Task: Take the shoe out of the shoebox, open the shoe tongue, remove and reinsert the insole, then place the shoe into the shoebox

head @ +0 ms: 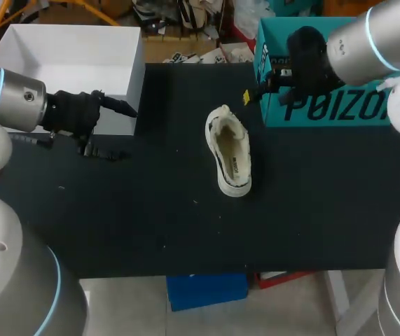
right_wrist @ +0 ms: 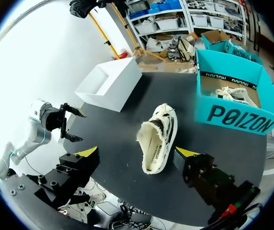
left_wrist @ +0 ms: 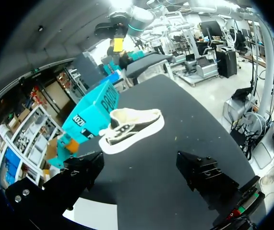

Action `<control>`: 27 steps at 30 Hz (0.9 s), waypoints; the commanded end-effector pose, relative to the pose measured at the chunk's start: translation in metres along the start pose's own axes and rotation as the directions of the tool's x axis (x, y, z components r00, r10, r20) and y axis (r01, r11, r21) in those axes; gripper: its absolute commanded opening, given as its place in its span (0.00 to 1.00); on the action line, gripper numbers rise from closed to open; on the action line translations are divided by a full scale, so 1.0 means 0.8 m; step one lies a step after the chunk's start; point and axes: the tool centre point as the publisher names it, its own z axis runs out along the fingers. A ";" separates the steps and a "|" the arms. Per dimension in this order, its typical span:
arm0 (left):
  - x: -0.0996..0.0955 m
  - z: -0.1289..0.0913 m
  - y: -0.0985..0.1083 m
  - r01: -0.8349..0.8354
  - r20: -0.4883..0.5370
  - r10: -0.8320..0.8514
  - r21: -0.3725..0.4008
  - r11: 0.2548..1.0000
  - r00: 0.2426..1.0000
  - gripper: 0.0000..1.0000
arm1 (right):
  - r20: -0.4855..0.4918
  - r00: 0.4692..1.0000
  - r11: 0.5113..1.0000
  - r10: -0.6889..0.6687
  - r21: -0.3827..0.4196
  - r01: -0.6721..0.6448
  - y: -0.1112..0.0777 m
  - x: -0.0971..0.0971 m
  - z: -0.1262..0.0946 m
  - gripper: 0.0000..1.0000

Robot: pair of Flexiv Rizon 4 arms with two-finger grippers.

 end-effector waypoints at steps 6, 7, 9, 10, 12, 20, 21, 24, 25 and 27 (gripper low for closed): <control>0.001 0.002 0.000 -0.002 0.003 0.002 -0.002 1.000 1.000 1.00 | 0.035 0.997 0.356 -0.063 0.934 -0.010 0.021 -0.021 0.005 1.00; 0.001 0.002 0.000 -0.002 0.003 0.002 -0.002 1.000 1.000 1.00 | 0.046 0.996 0.334 -0.075 0.942 -0.018 0.022 -0.022 0.008 1.00; 0.001 0.002 0.000 -0.002 0.003 0.002 -0.002 1.000 1.000 1.00 | 0.068 0.994 0.302 -0.083 0.953 -0.040 0.023 -0.023 0.016 1.00; 0.001 0.002 0.000 -0.002 0.003 0.002 -0.002 1.000 1.000 1.00 | 0.083 0.992 0.293 -0.093 0.955 -0.053 0.023 -0.023 0.020 1.00; 0.001 0.002 0.000 -0.002 0.003 0.002 -0.002 1.000 1.000 1.00 | 0.105 0.989 0.279 -0.106 0.957 -0.072 0.022 -0.022 0.028 1.00; 0.001 0.002 0.000 -0.002 0.003 0.002 -0.002 1.000 1.000 1.00 | 0.200 0.972 0.289 -0.120 0.944 -0.159 0.011 -0.017 0.049 1.00; 0.001 0.002 0.000 -0.002 0.003 0.002 -0.002 1.000 1.000 1.00 | 0.212 0.970 0.295 -0.119 0.940 -0.170 0.009 -0.017 0.050 1.00; 0.001 0.002 0.000 -0.002 0.003 0.002 -0.002 1.000 1.000 1.00 | 0.245 0.963 0.308 -0.113 0.930 -0.200 0.002 -0.015 0.052 1.00; 0.001 0.002 0.000 -0.002 0.003 0.002 -0.002 1.000 1.000 1.00 | 0.261 0.959 0.316 -0.111 0.924 -0.215 0.001 -0.014 0.053 1.00; 0.001 0.002 0.000 -0.002 0.003 0.002 -0.002 1.000 1.000 1.00 | 0.279 0.954 0.328 -0.109 0.916 -0.230 -0.002 -0.013 0.054 1.00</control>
